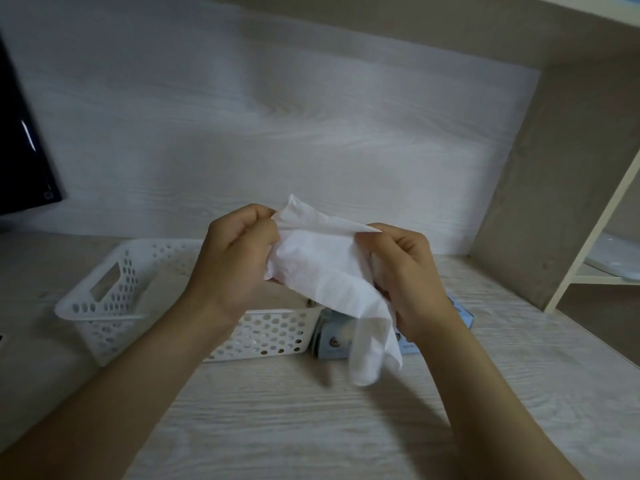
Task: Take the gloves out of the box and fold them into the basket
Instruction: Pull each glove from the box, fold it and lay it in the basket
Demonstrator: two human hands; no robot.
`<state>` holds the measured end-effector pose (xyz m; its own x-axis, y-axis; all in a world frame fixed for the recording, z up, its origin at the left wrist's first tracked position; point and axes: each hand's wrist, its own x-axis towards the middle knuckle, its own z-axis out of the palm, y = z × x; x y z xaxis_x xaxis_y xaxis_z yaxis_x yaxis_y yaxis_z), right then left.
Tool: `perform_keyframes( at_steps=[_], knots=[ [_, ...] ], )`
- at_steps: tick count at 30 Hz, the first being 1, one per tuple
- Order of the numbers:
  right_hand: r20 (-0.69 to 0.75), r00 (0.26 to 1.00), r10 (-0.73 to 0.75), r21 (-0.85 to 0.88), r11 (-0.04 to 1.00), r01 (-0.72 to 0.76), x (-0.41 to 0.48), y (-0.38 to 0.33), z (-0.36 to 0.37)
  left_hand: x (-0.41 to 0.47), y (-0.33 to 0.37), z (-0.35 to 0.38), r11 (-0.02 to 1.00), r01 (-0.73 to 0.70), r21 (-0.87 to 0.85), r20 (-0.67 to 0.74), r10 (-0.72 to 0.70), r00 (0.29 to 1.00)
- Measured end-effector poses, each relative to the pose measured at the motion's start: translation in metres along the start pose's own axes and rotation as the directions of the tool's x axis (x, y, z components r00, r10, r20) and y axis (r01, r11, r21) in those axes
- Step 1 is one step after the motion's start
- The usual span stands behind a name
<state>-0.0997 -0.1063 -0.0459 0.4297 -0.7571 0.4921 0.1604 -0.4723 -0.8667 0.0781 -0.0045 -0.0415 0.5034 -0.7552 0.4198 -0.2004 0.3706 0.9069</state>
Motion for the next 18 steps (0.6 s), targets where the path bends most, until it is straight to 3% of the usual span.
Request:
perform_keyframes(
  at_steps=[3, 7, 12, 18],
  knots=[
    [0.057, 0.996, 0.063, -0.119, 0.991, -0.056, 0.01, -0.004, 0.011, 0.005, 0.002, -0.009, 0.998, 0.061, 0.003, 0.03, -0.061, 0.998],
    [0.115, 0.987, 0.111, -0.322, 0.944, -0.069, 0.023, -0.005, 0.023, 0.012, 0.002, -0.022, 0.978, 0.063, 0.2, -0.129, -0.038, 0.991],
    [0.137, 0.989, 0.06, -0.555, 0.831, 0.027, 0.039, 0.001, 0.041, 0.02, -0.002, -0.048, 0.769, 0.055, 0.637, -0.226, 0.119, 0.967],
    [0.192, 0.981, 0.017, -0.772, 0.62, 0.141, 0.059, 0.015, 0.067, 0.027, -0.01, -0.064, 0.673, 0.109, 0.732, -0.201, 0.06, 0.978]
  ],
)
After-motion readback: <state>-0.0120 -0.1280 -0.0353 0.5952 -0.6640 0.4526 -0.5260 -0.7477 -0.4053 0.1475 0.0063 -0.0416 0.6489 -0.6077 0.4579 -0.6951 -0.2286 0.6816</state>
